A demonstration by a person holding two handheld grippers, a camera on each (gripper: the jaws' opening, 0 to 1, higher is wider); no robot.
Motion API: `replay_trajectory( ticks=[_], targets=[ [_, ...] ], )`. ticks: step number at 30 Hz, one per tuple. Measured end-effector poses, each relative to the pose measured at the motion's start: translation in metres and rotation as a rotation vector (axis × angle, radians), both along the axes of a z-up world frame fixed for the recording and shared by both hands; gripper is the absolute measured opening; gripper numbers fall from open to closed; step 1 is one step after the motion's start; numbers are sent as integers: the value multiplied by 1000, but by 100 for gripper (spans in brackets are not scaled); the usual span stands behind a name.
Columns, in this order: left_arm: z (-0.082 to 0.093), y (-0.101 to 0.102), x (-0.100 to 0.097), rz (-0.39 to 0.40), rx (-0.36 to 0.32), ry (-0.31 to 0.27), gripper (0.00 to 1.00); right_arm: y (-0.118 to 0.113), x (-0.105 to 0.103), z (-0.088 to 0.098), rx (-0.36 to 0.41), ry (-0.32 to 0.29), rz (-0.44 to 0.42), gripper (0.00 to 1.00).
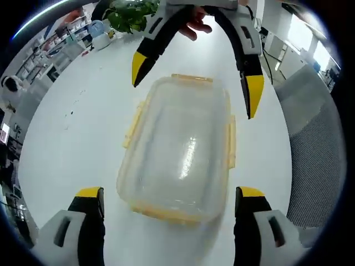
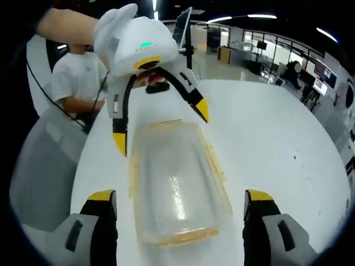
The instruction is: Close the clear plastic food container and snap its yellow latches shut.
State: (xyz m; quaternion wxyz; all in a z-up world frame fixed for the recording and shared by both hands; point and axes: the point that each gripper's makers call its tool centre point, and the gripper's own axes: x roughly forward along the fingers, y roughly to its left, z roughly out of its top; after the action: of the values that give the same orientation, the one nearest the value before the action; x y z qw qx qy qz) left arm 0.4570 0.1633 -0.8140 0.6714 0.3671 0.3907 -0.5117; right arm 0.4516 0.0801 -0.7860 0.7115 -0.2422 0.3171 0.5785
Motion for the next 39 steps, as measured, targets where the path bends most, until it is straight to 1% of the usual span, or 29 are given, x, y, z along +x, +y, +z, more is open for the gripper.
replay_trajectory(
  ticks=[4, 6, 8, 9, 10, 11, 13, 15, 19, 23, 29, 30, 32, 37, 39],
  targets=[
    [-2, 3, -4, 20, -16, 14, 99, -1, -1, 0, 17, 6, -23, 96],
    [0, 2, -8, 35, -42, 24, 99, -2, -2, -1, 28, 14, -42, 96],
    [1, 3, -9, 59, -54, 34, 99, -3, -2, -1, 37, 12, -57, 97],
    [1, 4, -9, 65, -58, 33, 99, -3, -1, 1, 58, 11, -83, 97],
    [1, 5, -9, 82, -67, 33, 99, -3, -1, 2, 64, 13, -89, 97],
    [1, 5, -8, 89, -71, 34, 99, -4, 1, 4, 74, 2, -100, 97],
    [1, 7, -6, 108, -86, 28, 99, -5, 4, 5, 85, -17, -118, 96],
    [2, 9, -6, 120, -94, 27, 99, -6, 5, 8, 106, -11, -141, 96],
    [2, 12, -6, 141, -94, 19, 99, -8, 5, 9, 113, -12, -161, 96],
    [4, 13, -7, 166, -116, 16, 99, -10, 4, 10, 125, -14, -179, 96],
    [5, 16, -12, 217, -163, 22, 99, -15, 0, 10, 154, -14, -221, 96],
    [6, 17, -13, 236, -177, 23, 99, -15, -1, 11, 163, -9, -232, 96],
    [6, 17, -13, 261, -203, 21, 99, -16, -1, 12, 175, -21, -249, 96],
    [13, 20, -14, 295, -243, -9, 99, -16, -4, 18, 210, -25, -281, 96],
    [13, 22, -16, 302, -250, -7, 99, -16, -6, 18, 220, -25, -288, 96]
  ],
)
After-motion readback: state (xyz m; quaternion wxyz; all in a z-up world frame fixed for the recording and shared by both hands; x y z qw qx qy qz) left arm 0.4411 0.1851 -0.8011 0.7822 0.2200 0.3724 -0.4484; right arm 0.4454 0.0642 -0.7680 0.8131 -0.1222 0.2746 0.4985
